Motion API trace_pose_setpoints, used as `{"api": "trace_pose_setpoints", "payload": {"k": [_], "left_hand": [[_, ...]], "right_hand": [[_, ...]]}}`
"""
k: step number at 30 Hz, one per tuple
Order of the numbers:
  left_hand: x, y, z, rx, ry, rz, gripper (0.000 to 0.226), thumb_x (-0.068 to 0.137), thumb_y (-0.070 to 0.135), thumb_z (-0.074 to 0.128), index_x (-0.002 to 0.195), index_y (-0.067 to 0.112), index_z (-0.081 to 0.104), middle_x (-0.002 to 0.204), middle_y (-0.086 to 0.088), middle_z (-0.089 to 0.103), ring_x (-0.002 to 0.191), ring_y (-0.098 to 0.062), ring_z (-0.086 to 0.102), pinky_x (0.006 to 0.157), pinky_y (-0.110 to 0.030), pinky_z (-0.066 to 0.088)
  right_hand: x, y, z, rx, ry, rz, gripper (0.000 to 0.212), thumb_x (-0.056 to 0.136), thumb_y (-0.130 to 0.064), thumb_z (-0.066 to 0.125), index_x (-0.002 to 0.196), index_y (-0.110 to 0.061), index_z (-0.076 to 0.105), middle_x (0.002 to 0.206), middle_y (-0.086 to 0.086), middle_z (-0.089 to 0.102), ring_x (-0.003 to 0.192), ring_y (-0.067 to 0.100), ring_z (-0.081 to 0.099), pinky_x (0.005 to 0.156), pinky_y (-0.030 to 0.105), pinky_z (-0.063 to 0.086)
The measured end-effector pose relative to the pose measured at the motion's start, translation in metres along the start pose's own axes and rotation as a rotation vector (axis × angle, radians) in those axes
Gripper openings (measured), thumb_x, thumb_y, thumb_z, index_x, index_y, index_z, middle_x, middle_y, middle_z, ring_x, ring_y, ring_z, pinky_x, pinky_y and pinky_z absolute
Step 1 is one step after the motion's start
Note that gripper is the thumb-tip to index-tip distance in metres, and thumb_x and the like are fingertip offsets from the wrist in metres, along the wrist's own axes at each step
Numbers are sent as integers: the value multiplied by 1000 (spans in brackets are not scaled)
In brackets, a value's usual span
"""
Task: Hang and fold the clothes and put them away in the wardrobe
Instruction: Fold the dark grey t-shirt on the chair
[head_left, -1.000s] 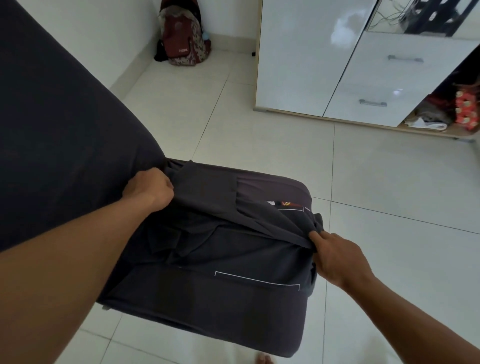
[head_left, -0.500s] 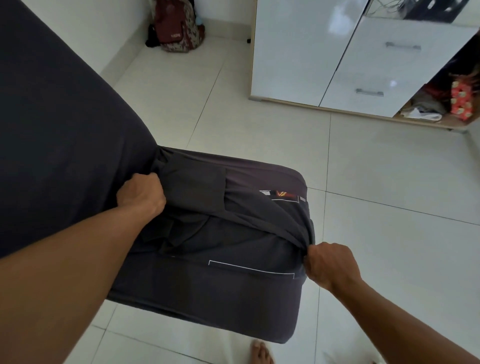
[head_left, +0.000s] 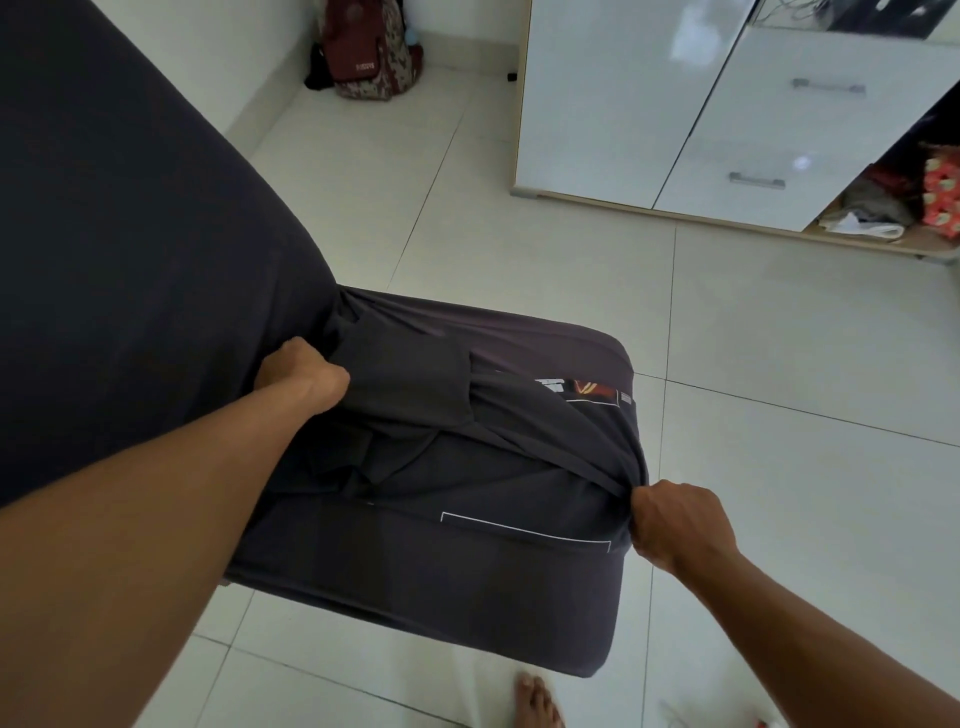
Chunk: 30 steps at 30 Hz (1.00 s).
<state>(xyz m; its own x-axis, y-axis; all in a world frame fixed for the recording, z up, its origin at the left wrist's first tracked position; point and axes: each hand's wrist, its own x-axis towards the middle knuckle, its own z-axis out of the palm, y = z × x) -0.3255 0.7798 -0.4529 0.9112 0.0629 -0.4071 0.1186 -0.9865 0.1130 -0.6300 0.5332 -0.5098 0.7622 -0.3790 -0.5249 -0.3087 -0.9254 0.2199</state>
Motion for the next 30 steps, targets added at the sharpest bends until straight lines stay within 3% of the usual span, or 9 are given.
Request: {"api": "trace_pose_setpoints", "payload": {"k": [5, 8, 10, 12, 15, 18, 21, 24, 30], "left_hand": [[-18, -11, 8, 135, 66, 73, 55, 88, 24, 67, 134, 8, 42, 118, -18, 59, 100, -37, 62, 68, -40, 47], [-24, -15, 16, 338, 149, 285, 60, 89, 25, 67, 139, 14, 37, 133, -19, 45, 105, -38, 58, 71, -43, 46], [-26, -18, 23, 419, 225, 481, 46, 97, 28, 52, 141, 18, 42, 144, -14, 39, 115, -35, 51, 78, -44, 48], [-28, -21, 33, 480, 144, 612, 46, 104, 36, 33, 148, 26, 41, 154, -9, 36, 132, -32, 40, 99, -46, 42], [-30, -26, 44, 500, -89, 576, 56, 106, 45, 22, 160, 34, 10, 167, -8, 11, 152, -31, 11, 120, -52, 17], [-40, -31, 57, 486, -42, 553, 62, 105, 49, 21, 159, 34, -5, 168, -11, -5, 154, -32, -9, 122, -58, 2], [-62, -35, 73, 382, 64, 530, 65, 103, 50, 31, 160, 31, 6, 167, -15, 1, 154, -32, -3, 122, -58, 4], [-79, -40, 87, 307, 124, 444, 66, 100, 49, 43, 158, 31, 20, 166, -13, 13, 154, -30, 9, 121, -57, 13], [-106, -25, 110, 242, 50, 221, 76, 101, 50, 38, 159, 32, -9, 167, -15, -7, 154, -33, -1, 121, -57, 11]], "right_hand": [[-4, 0, -7, -61, -20, -15, 23, 103, -34, 53, 114, -20, 66, 99, -1, 72, 91, 18, 72, 80, 26, 52], [-2, 3, -12, -30, -52, 1, 25, 100, -36, 58, 115, -17, 65, 88, -2, 62, 78, 17, 64, 75, 25, 50], [2, 4, -20, 40, 2, 14, 38, 95, -43, 64, 122, -16, 58, 98, 0, 65, 79, 16, 61, 73, 26, 50], [9, 7, -30, 88, 112, -31, 60, 90, -48, 69, 135, -18, 43, 118, 4, 62, 93, 20, 64, 78, 30, 55], [26, 13, -51, 94, 195, -212, 77, 90, -43, 68, 152, -22, 26, 144, 10, 47, 118, 29, 57, 94, 39, 54], [48, 14, -72, 66, 154, -386, 63, 102, -42, 49, 157, -27, 23, 155, 10, 37, 133, 30, 47, 106, 42, 47], [66, 9, -84, 71, 72, -480, 57, 103, -52, 39, 153, -26, 32, 150, 8, 39, 132, 27, 45, 109, 43, 44], [84, 5, -94, 91, 79, -547, 56, 100, -62, 37, 140, -24, 44, 132, 4, 47, 119, 22, 50, 101, 39, 48], [116, -3, -109, 18, 98, -745, 49, 99, -56, 46, 135, -22, 43, 125, 4, 49, 113, 22, 52, 99, 40, 49]]}}
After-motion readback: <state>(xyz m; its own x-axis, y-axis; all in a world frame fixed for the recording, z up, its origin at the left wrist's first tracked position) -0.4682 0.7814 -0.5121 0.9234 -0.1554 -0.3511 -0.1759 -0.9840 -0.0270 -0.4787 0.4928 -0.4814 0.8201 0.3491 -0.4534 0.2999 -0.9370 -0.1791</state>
